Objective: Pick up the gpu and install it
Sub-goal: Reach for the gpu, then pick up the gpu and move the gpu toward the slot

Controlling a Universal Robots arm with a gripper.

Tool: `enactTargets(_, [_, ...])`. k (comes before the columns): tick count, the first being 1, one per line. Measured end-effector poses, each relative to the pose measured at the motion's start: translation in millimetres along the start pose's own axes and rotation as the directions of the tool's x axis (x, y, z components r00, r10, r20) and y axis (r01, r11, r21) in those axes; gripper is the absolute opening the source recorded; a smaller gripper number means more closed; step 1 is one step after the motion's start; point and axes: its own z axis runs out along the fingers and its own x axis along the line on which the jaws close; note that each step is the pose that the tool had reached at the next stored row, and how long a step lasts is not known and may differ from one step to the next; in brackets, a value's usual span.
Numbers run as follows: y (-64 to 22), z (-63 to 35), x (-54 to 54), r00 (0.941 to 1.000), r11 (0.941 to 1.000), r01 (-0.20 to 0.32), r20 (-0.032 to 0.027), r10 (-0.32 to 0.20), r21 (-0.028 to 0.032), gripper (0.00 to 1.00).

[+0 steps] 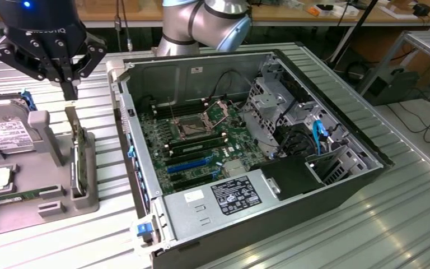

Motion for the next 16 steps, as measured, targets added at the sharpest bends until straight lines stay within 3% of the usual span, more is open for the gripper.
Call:
enactTargets(10, [-1.4,-0.5,26.2,1.0000,1.0000,0.000,-0.0004,0.000,0.0000,0.11])
enactTargets(16, [-1.9,-0.6,33.5,1.0000,1.0000,0.000,-0.0004,0.000,0.0000,0.11])
